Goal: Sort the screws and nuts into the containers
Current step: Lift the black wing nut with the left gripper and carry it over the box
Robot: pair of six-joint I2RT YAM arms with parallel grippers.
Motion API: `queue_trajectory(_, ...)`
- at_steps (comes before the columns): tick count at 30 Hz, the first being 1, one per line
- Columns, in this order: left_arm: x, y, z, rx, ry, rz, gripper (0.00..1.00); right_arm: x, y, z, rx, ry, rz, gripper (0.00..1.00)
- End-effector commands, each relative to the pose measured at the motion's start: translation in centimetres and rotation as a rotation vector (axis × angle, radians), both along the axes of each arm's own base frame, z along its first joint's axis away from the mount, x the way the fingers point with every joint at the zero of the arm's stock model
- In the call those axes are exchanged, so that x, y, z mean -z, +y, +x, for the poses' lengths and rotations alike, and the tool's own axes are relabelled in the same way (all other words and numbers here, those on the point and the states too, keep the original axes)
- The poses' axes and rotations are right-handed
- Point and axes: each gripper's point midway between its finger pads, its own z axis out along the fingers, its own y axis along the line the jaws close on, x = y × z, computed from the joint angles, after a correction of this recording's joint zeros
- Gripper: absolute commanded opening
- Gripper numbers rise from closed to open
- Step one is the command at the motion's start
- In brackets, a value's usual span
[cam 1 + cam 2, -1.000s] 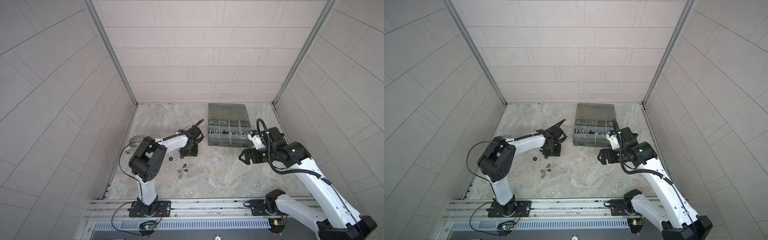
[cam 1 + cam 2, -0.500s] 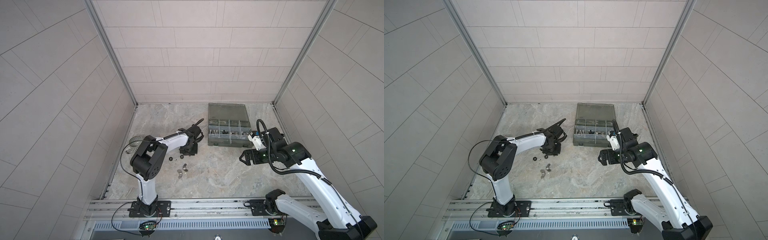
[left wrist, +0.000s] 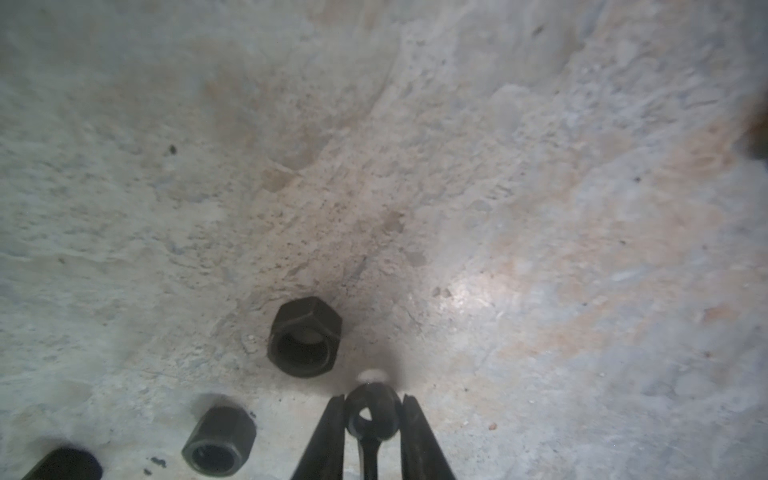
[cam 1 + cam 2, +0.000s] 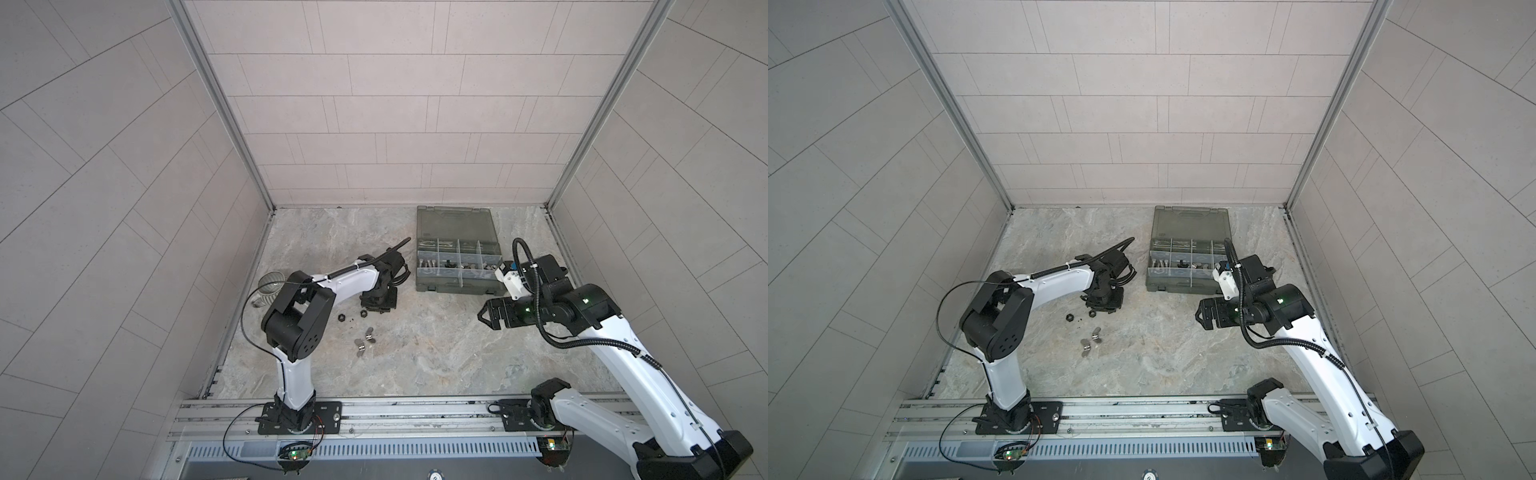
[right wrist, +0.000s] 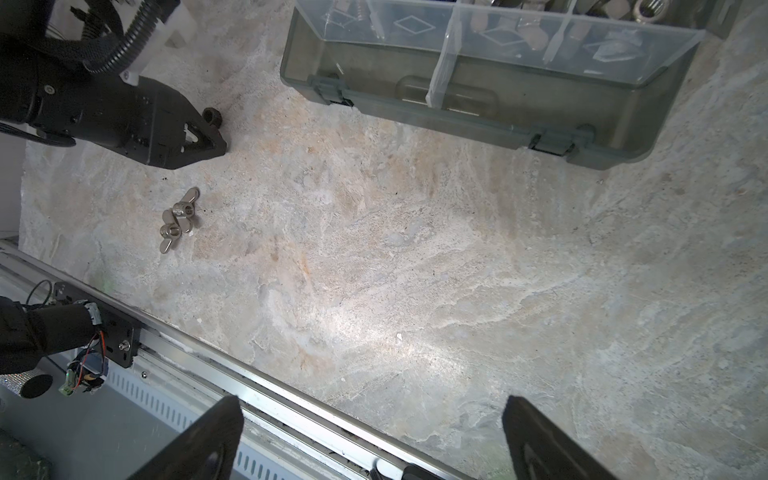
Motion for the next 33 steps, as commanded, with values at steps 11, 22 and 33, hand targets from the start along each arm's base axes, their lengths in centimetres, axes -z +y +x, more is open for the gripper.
queue_trajectory(11,-3.5,-1.8,1.6,0.063,-0.021,-0.013,0.2,0.1,-0.4,0.5,0.027,-0.018,-0.003,0.99)
queue_trajectory(22,-5.0,-2.9,2.6,0.094,-0.036,-0.031,0.19,0.1,-0.6,0.8,0.041,-0.02,-0.007,0.99)
queue_trajectory(33,-7.1,-6.6,6.0,0.133,-0.088,-0.097,0.18,0.1,-0.7,1.2,0.05,-0.023,-0.011,0.99)
